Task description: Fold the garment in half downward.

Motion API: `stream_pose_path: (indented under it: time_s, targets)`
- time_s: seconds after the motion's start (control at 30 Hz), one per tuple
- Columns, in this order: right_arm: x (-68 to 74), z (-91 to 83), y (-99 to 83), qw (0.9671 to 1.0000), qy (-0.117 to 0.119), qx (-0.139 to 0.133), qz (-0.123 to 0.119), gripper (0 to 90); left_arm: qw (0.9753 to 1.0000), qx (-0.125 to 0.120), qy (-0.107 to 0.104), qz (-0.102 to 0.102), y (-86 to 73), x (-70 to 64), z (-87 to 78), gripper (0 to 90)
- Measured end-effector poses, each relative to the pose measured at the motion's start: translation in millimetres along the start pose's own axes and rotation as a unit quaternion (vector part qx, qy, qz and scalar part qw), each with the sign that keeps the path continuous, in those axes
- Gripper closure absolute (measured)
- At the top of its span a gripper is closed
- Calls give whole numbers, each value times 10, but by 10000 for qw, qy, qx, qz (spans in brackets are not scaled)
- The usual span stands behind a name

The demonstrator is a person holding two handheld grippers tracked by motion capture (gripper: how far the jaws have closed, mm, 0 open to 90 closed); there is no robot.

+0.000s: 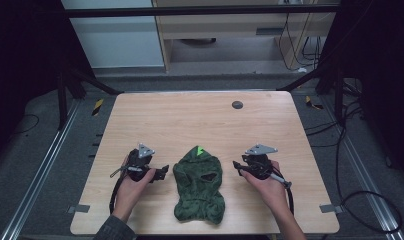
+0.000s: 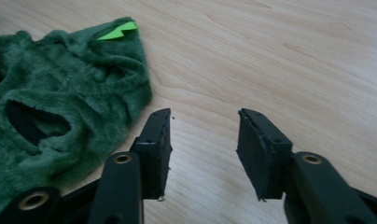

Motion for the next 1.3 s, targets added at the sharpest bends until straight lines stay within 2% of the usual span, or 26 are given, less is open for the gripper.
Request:
stream_pose_path:
  time_s: [0.07, 0.13, 0.17, 0.27, 0.43, 0.53, 0.67, 0.83, 1.17, 1.3]
  targets:
    - [34, 19, 42, 9999, 84, 11, -122, 569, 9999, 41, -103, 68, 70, -47, 26, 71]
    - [52, 29, 60, 9998, 118, 21, -147, 569, 9998, 57, -157, 129, 103, -70, 39, 71]
    - [72, 52, 88, 9995, 162, 124, -221, 571, 9996, 45, -209, 181, 170, -111, 68, 71]
    - [110, 97, 138, 9991, 279, 267, -156, 564, 9992, 58, -366, 172, 244, -165, 105, 71]
    - [190, 178, 242, 9978, 481, 362, -269, 587, 9986, 81, -494, 186, 288, -206, 151, 72]
    - [265, 286, 327, 9967, 642, 385, -327, 638, 9977, 29, -656, 138, 331, -218, 158, 117]
    - [339, 406, 315, 9945, 827, 498, -399, 677, 9970, 76, -750, 188, 348, -235, 179, 171]
    - [356, 549, 245, 9935, 886, 626, -330, 638, 9966, 192, -776, 187, 313, -238, 248, 224]
    - [392, 742, 89, 9918, 925, 860, -175, 513, 9964, 234, -790, 177, 245, -217, 259, 230]
    - [424, 774, 43, 9907, 927, 957, -287, 537, 9967, 285, -746, 143, 230, -199, 270, 238]
Point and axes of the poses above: each handheld gripper's, and its own axes: z roughly forward along the jaws, y roughly out of its top, x roughly to its left, the point moved 8 cm from there along z, roughly forward along the jaws, and after that the axes turned 15 degrees about -x, right-handed, at the moved point
